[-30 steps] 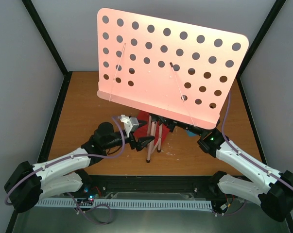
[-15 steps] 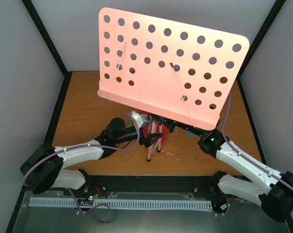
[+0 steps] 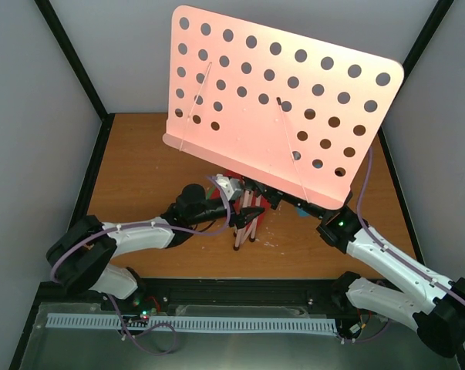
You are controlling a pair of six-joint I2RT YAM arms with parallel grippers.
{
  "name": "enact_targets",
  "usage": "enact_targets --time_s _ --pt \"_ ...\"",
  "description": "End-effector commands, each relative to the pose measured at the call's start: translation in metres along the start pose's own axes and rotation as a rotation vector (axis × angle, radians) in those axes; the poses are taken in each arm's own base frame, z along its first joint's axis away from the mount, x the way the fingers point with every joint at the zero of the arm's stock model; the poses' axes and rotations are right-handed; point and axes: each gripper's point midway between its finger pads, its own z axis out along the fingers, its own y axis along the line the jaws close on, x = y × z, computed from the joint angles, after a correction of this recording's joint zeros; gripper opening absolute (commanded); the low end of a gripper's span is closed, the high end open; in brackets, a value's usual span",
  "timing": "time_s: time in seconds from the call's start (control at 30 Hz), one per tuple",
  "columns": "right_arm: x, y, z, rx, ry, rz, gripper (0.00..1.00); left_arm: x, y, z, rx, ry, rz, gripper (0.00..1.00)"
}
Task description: Pack up the instrument practice props
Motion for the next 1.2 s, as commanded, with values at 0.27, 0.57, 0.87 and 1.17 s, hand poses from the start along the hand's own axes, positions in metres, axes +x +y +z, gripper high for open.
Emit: enact_targets --time_s 0.27,0.57,0.87,1.17 --pt "-0.055 0.020 -0.017 -0.026 -0.174 0.029 0.03 -0.024 0.008 0.015 -0.039 -0.065 0.034 0.47" --pt "-0.081 -0.002 0.000 0.094 -0.156 0.069 0.03 -0.047 -0.005 -0.014 -0.054 -0.087 0.001 0.20" --pt "-0.040 -0.053 0.049 0.238 -0.011 0.131 0.03 -0.050 -0.015 -0.054 -0.118 -0.001 -0.198 0.00" --pt "0.058 -0.123 0.100 0.425 0.142 0.230 0.03 -0.026 0.018 -0.081 -0.311 0.028 -0.393 0.00"
